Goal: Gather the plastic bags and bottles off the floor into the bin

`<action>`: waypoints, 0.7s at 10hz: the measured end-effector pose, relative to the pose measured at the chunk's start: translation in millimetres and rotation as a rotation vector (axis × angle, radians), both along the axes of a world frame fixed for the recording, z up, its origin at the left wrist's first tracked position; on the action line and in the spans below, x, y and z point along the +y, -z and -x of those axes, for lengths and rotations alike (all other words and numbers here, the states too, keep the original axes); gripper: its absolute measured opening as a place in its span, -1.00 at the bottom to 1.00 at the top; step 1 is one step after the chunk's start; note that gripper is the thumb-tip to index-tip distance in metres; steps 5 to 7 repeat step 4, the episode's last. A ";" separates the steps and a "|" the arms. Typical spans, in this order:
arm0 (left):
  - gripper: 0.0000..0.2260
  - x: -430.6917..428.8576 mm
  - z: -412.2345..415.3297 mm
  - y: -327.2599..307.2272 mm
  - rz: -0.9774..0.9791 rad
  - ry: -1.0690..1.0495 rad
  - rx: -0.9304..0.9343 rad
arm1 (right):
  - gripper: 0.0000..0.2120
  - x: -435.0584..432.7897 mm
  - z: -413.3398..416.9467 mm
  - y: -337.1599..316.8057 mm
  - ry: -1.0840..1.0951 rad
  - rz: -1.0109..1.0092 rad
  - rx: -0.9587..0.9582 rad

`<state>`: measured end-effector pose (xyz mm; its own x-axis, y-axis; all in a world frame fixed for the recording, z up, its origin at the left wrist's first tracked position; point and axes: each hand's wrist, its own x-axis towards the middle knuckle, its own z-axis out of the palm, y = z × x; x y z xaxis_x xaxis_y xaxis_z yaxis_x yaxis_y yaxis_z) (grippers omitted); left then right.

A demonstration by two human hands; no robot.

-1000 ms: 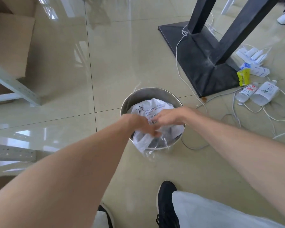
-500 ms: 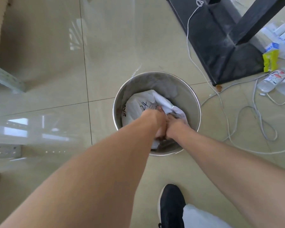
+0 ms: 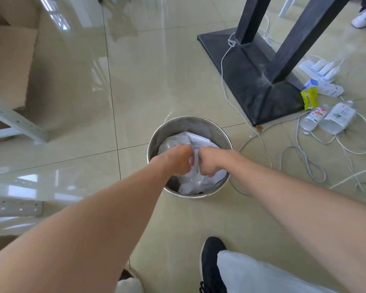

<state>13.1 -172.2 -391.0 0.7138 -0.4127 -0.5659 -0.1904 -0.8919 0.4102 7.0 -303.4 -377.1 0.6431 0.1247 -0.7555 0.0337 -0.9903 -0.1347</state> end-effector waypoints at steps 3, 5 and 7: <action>-0.75 30.0 16.6 -52.8 0.407 -0.430 0.047 | -0.76 -18.7 -4.5 -40.8 0.419 -0.266 -0.035; -0.78 37.6 26.2 -99.8 0.604 -0.536 0.031 | -0.71 -21.8 -6.4 -73.8 0.461 -0.360 -0.159; -0.78 37.6 26.2 -99.8 0.604 -0.536 0.031 | -0.71 -21.8 -6.4 -73.8 0.461 -0.360 -0.159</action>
